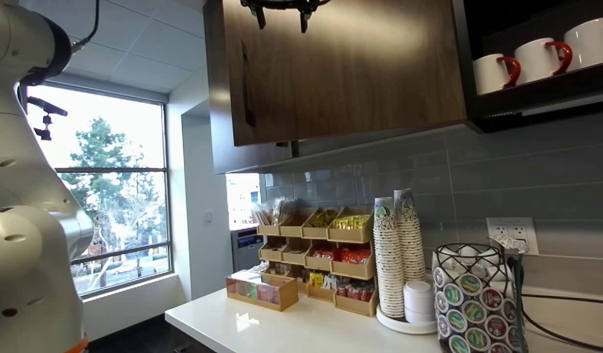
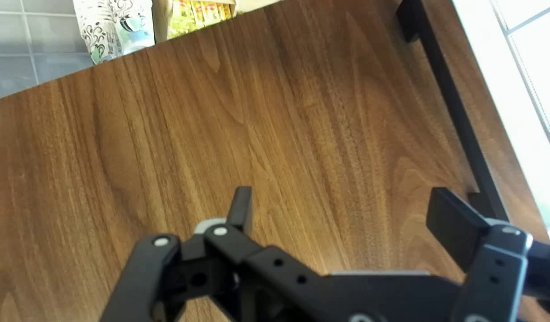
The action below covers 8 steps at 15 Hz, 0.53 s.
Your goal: Open the right door of the upper cabinet on the left.
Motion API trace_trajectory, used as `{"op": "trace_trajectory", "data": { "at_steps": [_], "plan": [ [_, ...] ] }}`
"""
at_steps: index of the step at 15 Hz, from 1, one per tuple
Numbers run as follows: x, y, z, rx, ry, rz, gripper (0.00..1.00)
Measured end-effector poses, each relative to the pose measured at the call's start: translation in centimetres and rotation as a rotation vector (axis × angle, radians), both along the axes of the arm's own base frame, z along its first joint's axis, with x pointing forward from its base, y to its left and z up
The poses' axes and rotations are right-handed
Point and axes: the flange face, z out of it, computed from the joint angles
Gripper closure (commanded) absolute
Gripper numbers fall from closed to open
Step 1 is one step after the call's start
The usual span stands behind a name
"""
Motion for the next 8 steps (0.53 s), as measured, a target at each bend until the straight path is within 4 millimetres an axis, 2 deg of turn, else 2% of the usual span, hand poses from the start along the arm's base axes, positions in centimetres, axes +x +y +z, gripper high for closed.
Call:
{"op": "trace_trajectory", "data": {
  "at_steps": [4,8],
  "plan": [
    [-5.2,-2.6,-0.7,0.026,0.001,0.008,0.0],
    [-7.1,-3.3,-0.9,0.024,-0.011,0.024,0.0]
  ]
}}
